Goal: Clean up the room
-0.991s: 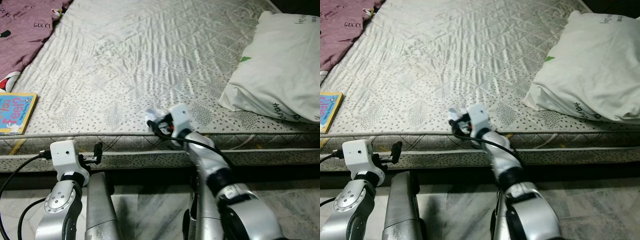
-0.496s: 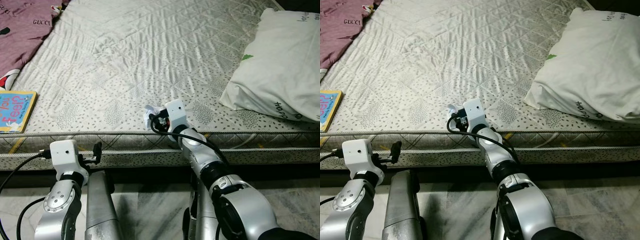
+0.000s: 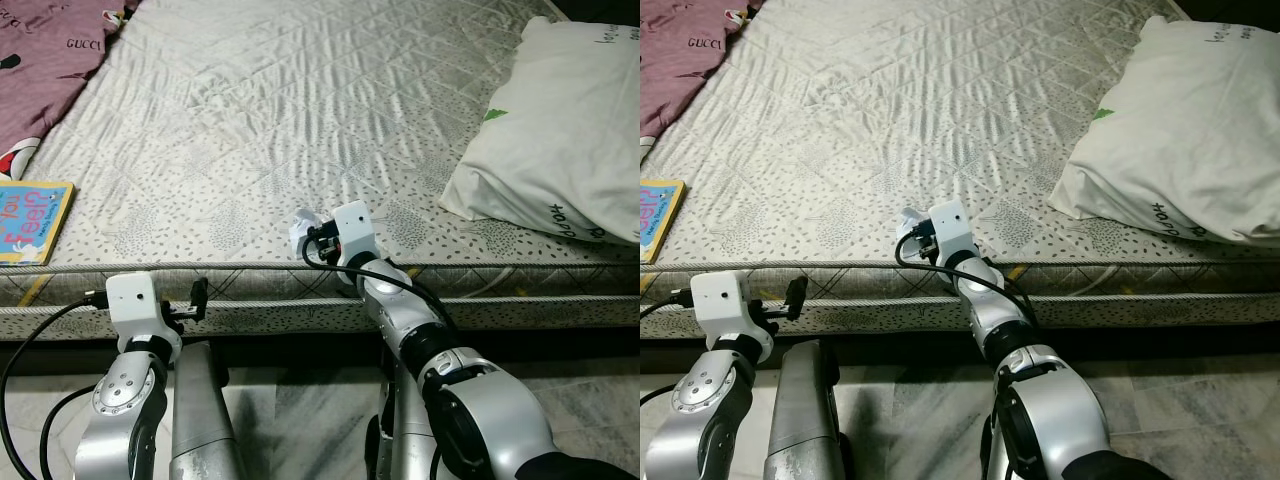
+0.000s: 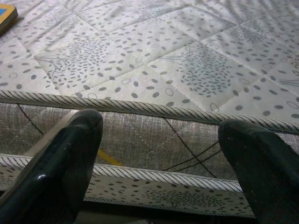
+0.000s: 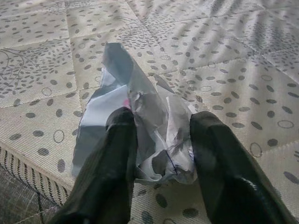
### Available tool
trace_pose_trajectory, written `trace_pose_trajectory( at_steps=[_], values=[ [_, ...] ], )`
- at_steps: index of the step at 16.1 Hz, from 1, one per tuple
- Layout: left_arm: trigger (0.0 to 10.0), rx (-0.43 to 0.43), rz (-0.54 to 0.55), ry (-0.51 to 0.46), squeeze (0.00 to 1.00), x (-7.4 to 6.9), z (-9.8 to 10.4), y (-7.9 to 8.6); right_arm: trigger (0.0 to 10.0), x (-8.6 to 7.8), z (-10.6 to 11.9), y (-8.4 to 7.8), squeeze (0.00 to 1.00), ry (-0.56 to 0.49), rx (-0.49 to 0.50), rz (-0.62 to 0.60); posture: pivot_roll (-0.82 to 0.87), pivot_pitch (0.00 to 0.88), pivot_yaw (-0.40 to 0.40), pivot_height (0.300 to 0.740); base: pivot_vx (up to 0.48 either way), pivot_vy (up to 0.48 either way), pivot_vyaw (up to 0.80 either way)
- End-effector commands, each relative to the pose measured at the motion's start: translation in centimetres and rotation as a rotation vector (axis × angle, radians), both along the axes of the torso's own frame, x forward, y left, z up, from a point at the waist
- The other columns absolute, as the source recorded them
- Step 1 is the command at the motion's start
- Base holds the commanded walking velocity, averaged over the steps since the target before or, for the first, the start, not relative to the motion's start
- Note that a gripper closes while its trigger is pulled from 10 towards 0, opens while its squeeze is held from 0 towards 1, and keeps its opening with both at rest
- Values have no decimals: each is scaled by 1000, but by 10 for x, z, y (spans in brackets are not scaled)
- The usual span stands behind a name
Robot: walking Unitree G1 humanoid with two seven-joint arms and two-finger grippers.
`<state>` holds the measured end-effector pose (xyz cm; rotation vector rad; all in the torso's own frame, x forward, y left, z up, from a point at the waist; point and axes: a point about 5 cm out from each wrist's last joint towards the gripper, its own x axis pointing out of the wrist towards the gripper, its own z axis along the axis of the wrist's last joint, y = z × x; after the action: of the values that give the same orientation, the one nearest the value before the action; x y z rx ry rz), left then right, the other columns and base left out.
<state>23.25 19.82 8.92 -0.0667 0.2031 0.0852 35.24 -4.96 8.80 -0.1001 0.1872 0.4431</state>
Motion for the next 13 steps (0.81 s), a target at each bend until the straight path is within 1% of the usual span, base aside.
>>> trace_pose_trajectory(
  at_steps=[1, 6, 9, 13],
  values=[
    [10000, 14, -3, 14, 0, 0, -4, 1, 0, 1, 1, 1, 0, 2, -7, 0, 84, 51, -9, 477, 0, 0, 0],
    [10000, 12, -5, -5, 0, 11, -2, -1, 0, 5, 4, -4, 0, -4, -26, -14, 74, 38, -16, 477, 0, 0, 0],
    [10000, 6, 3, -24, 0, 16, 1, -2, 0, 9, 8, -9, 0, -13, -26, -33, 65, 15, -18, 477, 0, 0, 0],
    [10000, 1, -5, -56, 0, 31, 5, -5, 0, 14, 12, -17, 0, -18, -43, -64, 48, 0, -15, 477, 0, 0, 0]
  ],
)
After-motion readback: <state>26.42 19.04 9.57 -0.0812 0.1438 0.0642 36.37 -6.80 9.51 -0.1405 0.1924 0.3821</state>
